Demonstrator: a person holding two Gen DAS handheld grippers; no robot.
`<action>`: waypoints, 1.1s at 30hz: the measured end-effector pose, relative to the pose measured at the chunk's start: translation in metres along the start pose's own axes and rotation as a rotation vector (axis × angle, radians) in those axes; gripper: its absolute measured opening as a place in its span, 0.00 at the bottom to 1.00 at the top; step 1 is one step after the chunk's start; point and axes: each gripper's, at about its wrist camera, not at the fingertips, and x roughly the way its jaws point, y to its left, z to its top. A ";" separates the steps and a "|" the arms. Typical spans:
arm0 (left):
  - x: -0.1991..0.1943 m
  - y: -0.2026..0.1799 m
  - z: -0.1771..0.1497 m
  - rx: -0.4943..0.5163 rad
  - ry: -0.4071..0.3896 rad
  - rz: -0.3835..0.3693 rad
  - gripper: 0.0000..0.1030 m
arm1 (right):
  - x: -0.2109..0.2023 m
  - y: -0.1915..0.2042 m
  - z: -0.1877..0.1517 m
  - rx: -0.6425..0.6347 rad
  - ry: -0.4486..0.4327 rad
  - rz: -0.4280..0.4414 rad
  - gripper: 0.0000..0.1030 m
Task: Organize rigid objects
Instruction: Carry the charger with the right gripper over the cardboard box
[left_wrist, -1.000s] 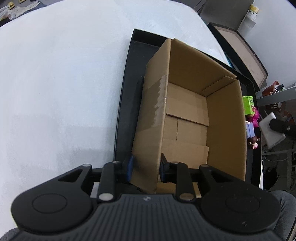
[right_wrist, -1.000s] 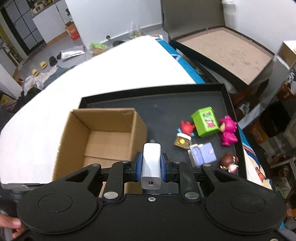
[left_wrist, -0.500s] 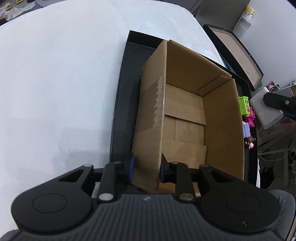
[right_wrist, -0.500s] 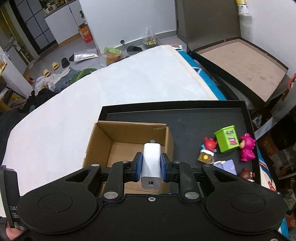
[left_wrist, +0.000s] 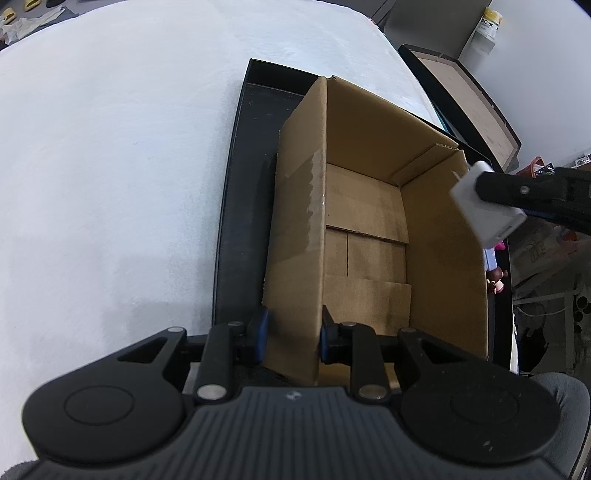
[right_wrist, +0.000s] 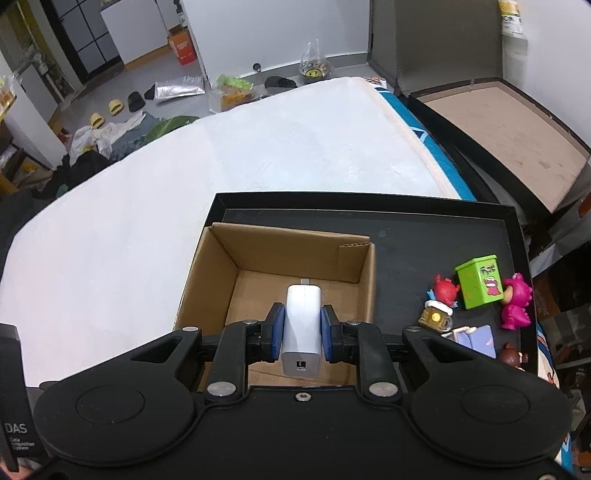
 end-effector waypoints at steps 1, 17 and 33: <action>0.000 0.001 0.000 -0.002 0.000 -0.001 0.24 | 0.003 0.002 0.000 -0.003 0.004 -0.001 0.20; 0.002 0.004 0.001 -0.012 0.007 -0.033 0.24 | 0.037 0.017 0.002 0.001 0.045 0.006 0.21; 0.002 0.005 0.001 -0.014 0.007 -0.041 0.24 | 0.074 0.024 0.003 0.074 0.068 0.097 0.21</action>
